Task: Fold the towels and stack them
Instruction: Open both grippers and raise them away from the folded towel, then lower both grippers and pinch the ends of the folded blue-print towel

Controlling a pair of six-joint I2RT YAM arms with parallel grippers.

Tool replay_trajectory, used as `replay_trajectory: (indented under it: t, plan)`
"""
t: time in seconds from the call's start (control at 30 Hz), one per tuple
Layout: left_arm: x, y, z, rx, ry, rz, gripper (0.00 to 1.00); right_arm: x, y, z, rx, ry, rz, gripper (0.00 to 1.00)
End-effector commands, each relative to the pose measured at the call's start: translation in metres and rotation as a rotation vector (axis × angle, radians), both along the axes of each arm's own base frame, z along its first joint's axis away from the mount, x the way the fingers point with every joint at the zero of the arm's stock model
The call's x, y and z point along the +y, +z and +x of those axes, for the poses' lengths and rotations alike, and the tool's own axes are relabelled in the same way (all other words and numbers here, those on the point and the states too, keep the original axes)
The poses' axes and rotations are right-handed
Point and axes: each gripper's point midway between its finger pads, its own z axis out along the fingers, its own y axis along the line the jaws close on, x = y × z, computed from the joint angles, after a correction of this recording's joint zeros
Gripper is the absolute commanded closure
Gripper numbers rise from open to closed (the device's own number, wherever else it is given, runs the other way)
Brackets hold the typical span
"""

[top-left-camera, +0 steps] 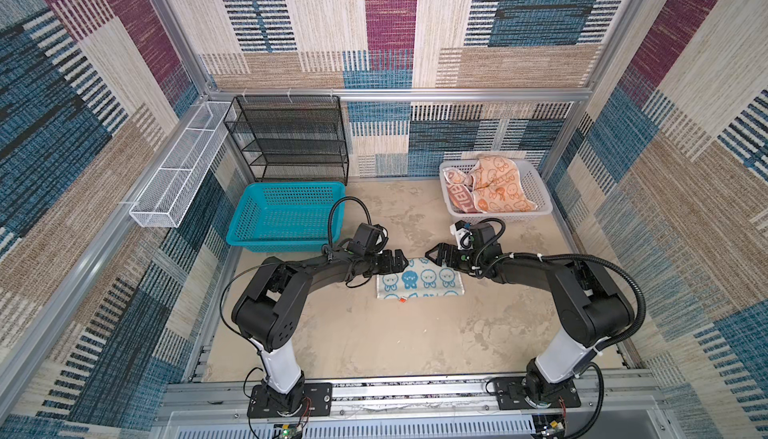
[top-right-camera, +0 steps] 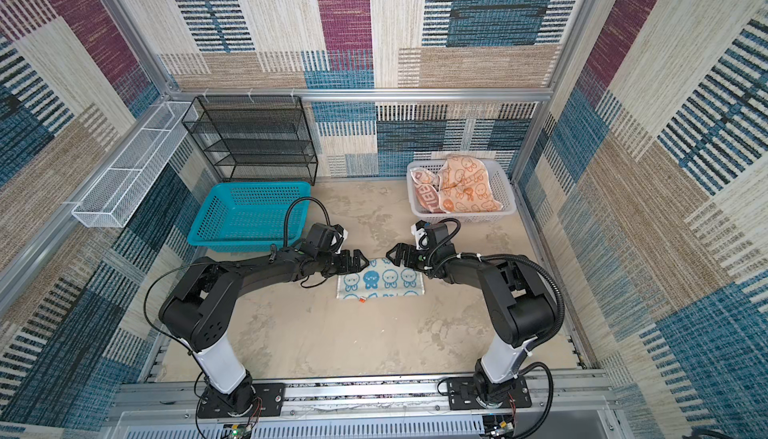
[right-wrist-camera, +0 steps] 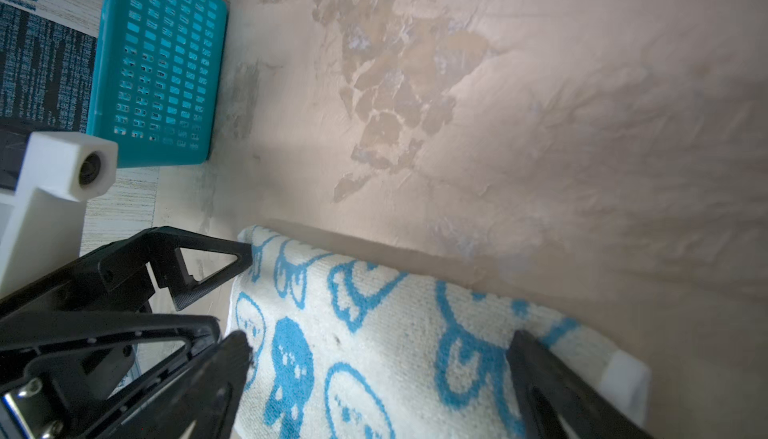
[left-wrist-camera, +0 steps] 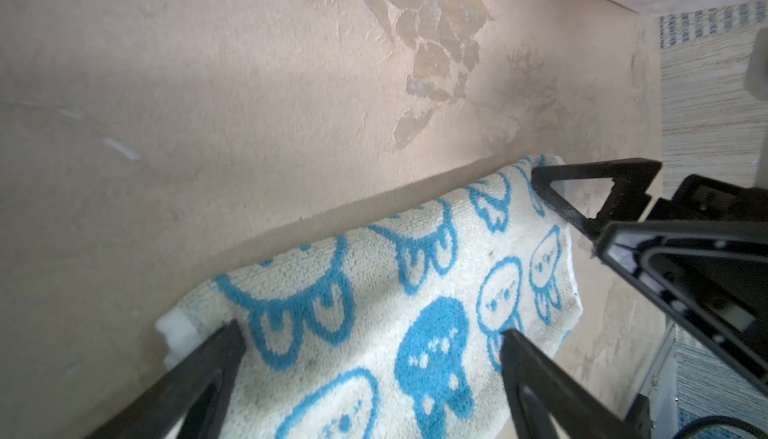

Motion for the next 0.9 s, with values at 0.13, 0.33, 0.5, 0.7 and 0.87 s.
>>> replay_trajectory:
  t: [0.13, 0.33, 0.5, 0.7, 0.87]
  plan:
    - [0.043, 0.033, 0.008, -0.156, 0.013, 0.410, 0.00, 0.002, 0.027, 0.005, -0.069, 0.025, -0.006, 0.01]
    - [0.050, 0.085, 0.014, -0.272, 0.031, 0.506, 0.00, -0.006, 0.052, 0.001, -0.123, 0.010, -0.037, 0.01]
    - [0.042, 0.085, -0.003, -0.177, -0.021, 0.366, 0.01, -0.021, 0.055, -0.017, -0.128, -0.017, -0.089, 0.01]
    - [0.020, 0.050, -0.050, 0.019, -0.119, 0.193, 0.01, -0.043, 0.036, -0.045, -0.093, -0.049, -0.167, 0.01]
    - [0.024, 0.025, -0.074, 0.118, -0.134, 0.179, 0.00, -0.046, 0.014, -0.056, -0.038, -0.039, -0.177, 0.01]
